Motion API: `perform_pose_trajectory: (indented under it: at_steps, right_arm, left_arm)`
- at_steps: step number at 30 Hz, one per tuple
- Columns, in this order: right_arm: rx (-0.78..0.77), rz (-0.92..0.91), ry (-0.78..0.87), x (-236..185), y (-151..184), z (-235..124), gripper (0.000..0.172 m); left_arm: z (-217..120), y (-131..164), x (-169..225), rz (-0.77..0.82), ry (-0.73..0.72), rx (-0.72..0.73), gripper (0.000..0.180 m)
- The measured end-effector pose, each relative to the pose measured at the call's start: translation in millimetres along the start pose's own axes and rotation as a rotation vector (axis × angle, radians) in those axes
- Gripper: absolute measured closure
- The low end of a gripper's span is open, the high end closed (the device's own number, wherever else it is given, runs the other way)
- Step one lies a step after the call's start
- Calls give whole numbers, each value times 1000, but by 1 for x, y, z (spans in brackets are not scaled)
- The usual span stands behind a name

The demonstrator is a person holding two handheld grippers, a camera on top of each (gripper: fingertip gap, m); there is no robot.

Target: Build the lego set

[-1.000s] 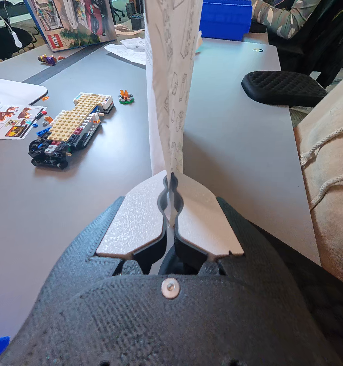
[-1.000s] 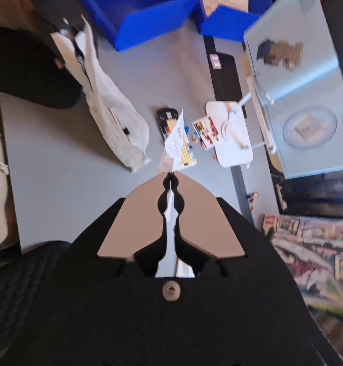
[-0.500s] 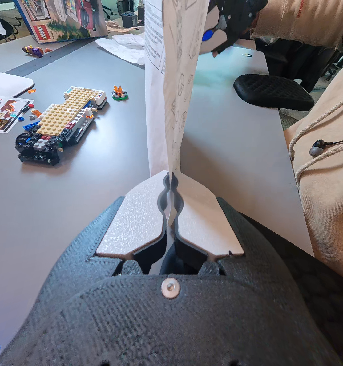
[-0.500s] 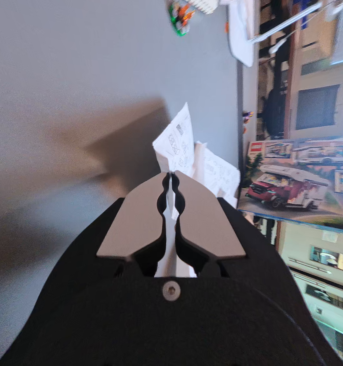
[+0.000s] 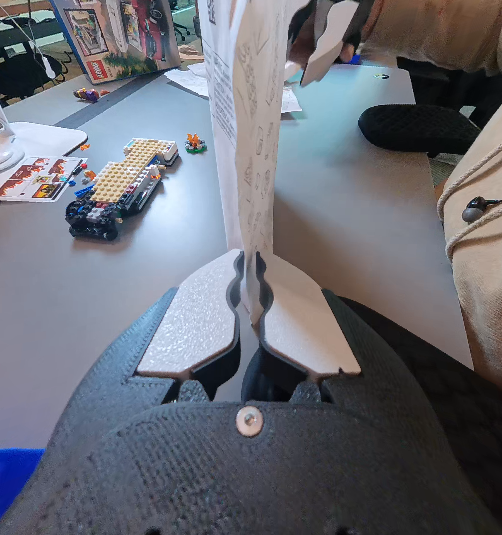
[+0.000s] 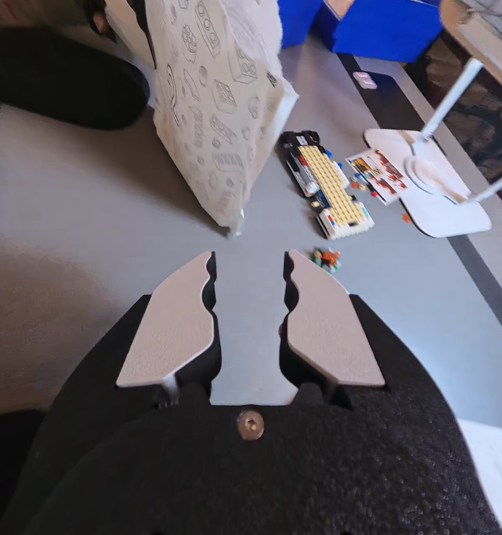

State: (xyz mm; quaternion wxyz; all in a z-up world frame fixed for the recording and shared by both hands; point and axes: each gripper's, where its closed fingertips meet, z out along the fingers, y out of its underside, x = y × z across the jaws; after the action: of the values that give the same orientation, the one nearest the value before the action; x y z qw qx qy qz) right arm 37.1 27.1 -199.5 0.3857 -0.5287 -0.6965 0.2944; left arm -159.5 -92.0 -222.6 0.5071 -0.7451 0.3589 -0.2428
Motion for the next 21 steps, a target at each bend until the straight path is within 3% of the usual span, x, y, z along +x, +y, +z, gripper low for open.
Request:
perform_pose_trajectory:
  at_steps: [4, 8, 14, 21]
  right_arm:
    - [-4, -14, -126, -3, -4, 62, 126]
    - [23, -97, -175, -19, -12, 90, 162]
    - [51, -240, -138, -36, -23, 94, 163]
    - [55, -183, -90, -26, -11, 73, 157]
  left_arm:
    - [-2, 13, 2, 36, -31, -73, 174]
    - [10, 15, 11, 85, -37, -104, 180]
    - [21, 17, 11, 191, -78, -143, 180]
    - [6, 17, 4, 194, -115, -100, 180]
